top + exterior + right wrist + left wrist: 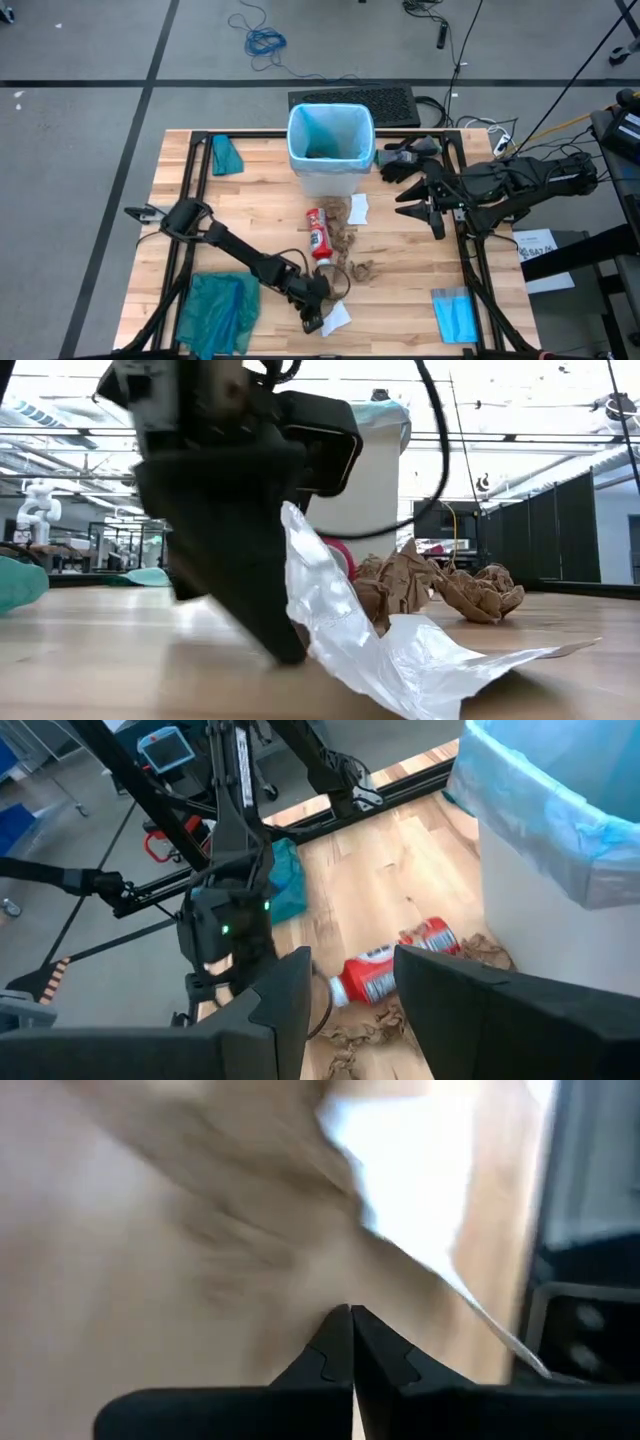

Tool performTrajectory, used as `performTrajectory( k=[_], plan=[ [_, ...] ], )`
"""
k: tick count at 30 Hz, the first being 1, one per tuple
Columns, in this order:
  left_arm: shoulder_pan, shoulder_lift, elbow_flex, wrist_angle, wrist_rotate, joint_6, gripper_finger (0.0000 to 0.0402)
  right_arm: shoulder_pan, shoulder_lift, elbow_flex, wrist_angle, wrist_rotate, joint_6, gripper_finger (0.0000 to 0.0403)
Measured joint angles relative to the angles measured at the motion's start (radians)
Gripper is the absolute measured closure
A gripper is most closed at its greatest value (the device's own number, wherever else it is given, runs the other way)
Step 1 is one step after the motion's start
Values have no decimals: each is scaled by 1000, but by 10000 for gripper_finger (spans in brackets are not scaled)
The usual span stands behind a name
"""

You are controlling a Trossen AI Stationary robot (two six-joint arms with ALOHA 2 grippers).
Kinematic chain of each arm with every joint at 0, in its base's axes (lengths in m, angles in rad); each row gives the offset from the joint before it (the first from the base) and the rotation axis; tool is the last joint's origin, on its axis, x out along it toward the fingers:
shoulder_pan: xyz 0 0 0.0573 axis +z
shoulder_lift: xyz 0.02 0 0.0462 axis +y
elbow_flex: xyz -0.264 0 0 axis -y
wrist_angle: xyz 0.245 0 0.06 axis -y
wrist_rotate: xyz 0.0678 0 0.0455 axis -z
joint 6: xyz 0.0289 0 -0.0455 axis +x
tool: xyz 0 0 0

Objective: Place trash/remove bag and relplace
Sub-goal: Put the white paper into the white trash bin

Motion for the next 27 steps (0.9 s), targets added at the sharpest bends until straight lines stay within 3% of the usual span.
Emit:
performTrajectory(
  k=[3,11,22,27],
  plan=[
    [14,-52,-1,-44,-33,0,401,1,1,0,-17,-4,-1,266],
    [44,-73,-1,-31,166,-116,394,16,2,0,-28,-8,1,266],
    [35,-75,1,66,218,-241,262,60,1,0,-61,-3,35,266],
    [30,-75,1,-4,216,-261,245,59,1,0,-85,3,43,266]
  ],
)
